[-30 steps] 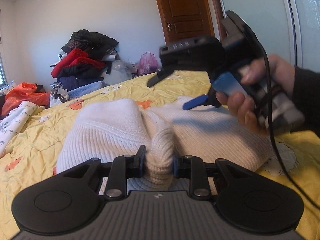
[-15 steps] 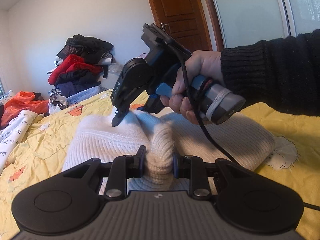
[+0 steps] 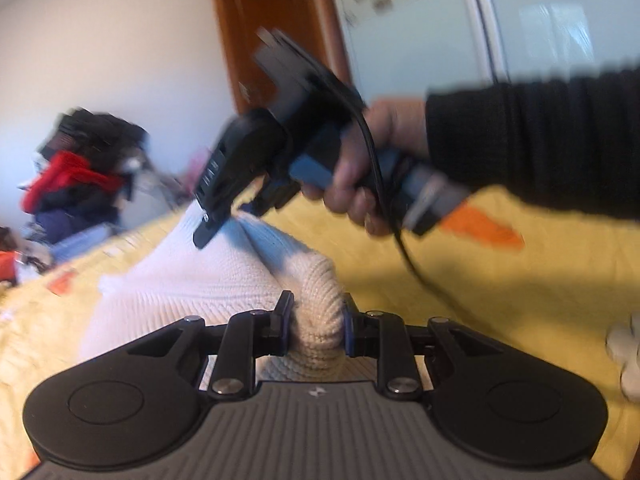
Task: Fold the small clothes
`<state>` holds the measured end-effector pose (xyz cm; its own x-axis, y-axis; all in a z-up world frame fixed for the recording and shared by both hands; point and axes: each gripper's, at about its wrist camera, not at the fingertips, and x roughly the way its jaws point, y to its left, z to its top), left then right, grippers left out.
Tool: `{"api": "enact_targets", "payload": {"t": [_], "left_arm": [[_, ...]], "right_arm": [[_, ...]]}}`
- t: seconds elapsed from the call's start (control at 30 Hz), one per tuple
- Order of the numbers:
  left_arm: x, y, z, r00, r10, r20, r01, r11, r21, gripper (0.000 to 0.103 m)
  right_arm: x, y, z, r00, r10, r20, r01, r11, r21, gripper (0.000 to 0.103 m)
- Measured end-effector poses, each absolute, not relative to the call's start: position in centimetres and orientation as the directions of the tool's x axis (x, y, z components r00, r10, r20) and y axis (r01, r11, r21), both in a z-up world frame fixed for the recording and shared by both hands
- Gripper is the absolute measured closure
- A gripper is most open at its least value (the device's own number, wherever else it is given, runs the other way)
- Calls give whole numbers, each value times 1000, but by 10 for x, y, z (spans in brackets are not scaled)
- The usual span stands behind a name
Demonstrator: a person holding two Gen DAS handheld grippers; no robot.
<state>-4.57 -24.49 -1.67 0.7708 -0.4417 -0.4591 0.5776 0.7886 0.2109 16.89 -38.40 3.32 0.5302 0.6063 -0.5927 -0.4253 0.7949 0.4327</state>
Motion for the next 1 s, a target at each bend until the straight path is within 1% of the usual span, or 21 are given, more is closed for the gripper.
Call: {"api": "enact_targets", "payload": {"t": [0.07, 0.1, 0.17, 0.2, 0.27, 0.33, 0.4, 0.43, 0.47, 0.5, 0.53, 0.6, 0.67, 0.73, 0.8, 0.83, 0.9, 0.93, 0.97, 1.0], "left_arm": [[-45, -261, -41, 746, -439, -501, 605, 760, 237, 80], [-49, -267, -51, 758, -434, -487, 606, 745, 279, 80], [-57, -274, -58, 780, -431, -453, 599, 723, 344, 79], [-57, -273, -58, 778, -436, -453, 603, 721, 342, 78], [-59, -268, -50, 765, -464, -447, 623, 709, 330, 76], [-71, -254, -35, 753, -511, -415, 649, 682, 337, 76], [-92, -231, -22, 770, -536, -347, 638, 672, 377, 70], [-102, -220, -19, 784, -538, -309, 621, 672, 404, 53], [-112, -207, -20, 801, -535, -268, 596, 672, 440, 24], [-118, -198, -24, 820, -522, -236, 564, 668, 485, 16], [-123, -191, -34, 835, -504, -218, 533, 644, 549, 15], [-124, -192, -53, 850, -469, -240, 497, 565, 659, 16], [-127, -200, -68, 845, -471, -252, 485, 480, 731, 16], [-124, -207, -73, 839, -481, -254, 487, 456, 744, 16], [-116, -217, -75, 838, -477, -264, 490, 449, 747, 17], [-119, -225, -75, 839, -466, -282, 496, 442, 747, 20], [-111, -235, -80, 837, -442, -323, 510, 418, 751, 27], [-109, -237, -82, 838, -432, -332, 510, 408, 757, 41], [-106, -241, -83, 839, -424, -341, 512, 405, 758, 52], [-103, -243, -80, 833, -426, -352, 526, 418, 740, 57]], "right_arm": [[166, -401, 2, 527, 563, -637, -361, 826, 432, 77], [162, -407, -13, 529, 549, -647, -336, 835, 435, 77], [158, -418, -33, 552, 560, -618, -290, 824, 487, 78], [153, -420, -40, 569, 565, -597, -276, 815, 509, 77], [149, -421, -46, 595, 555, -581, -242, 813, 530, 61], [150, -424, -48, 594, 572, -565, -223, 793, 568, 53], [153, -434, -41, 591, 584, -556, -158, 760, 630, 49], [150, -440, -35, 621, 573, -535, -130, 748, 651, 48], [146, -444, -26, 653, 565, -505, -130, 740, 660, 48], [142, -447, -18, 672, 567, -476, -148, 732, 665, 48], [139, -447, -12, 667, 592, -453, -176, 715, 676, 48], [139, -440, -4, 621, 634, -461, -214, 703, 679, 48], [141, -429, -2, 589, 632, -504, -227, 727, 647, 47], [146, -422, -6, 575, 595, -562, -203, 769, 606, 48], [148, -422, -12, 560, 590, -581, -176, 770, 613, 48], [148, -422, -16, 552, 598, -581, -172, 763, 623, 48], [149, -422, -23, 537, 573, -619, -146, 786, 601, 49], [150, -422, -26, 526, 569, -632, -134, 790, 599, 54], [150, -422, -29, 519, 576, -631, -132, 784, 607, 54], [148, -422, -30, 519, 582, -626, -138, 779, 611, 54]]}}
